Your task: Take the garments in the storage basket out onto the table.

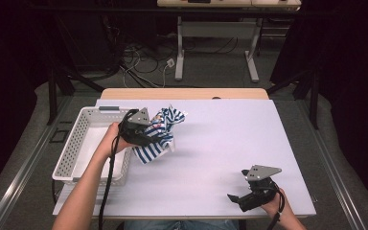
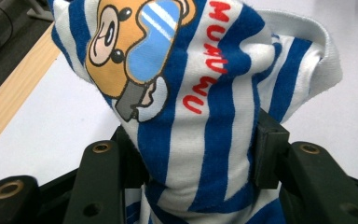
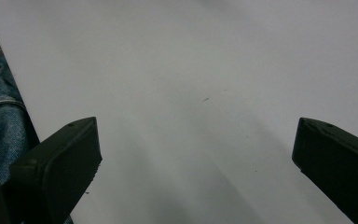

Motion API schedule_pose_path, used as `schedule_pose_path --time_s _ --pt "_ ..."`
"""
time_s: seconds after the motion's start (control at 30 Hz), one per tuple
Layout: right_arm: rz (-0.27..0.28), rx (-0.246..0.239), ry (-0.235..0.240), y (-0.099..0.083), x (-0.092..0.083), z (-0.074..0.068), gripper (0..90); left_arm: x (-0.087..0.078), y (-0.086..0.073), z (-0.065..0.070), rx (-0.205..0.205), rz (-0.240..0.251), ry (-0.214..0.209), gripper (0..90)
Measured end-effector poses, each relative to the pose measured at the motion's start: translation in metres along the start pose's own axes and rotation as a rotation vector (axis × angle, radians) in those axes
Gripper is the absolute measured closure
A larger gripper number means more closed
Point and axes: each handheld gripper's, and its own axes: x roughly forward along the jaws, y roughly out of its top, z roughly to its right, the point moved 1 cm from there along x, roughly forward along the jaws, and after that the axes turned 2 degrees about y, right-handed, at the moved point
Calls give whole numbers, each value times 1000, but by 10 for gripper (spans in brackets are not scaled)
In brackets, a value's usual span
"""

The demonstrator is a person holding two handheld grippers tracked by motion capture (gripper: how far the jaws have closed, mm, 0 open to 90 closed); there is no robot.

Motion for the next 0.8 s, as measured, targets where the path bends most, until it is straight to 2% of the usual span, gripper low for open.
schedule_pose_path --time_s 0.33,0.4,0.53,0.57,0.8 --pt "14 0 -3 0 1 -1 8 17 6 5 13 -15 -17 503" --pt "-7 -8 -1 0 -1 0 8 20 8 7 12 -16 -20 503" --pt "7 2 -3 0 0 -1 9 28 10 9 12 -21 -28 502" --pt "-10 1 0 0 -1 -1 9 30 11 10 12 -25 -31 502" --pt "-7 -6 1 0 -1 0 11 48 13 16 23 -58 -51 501"
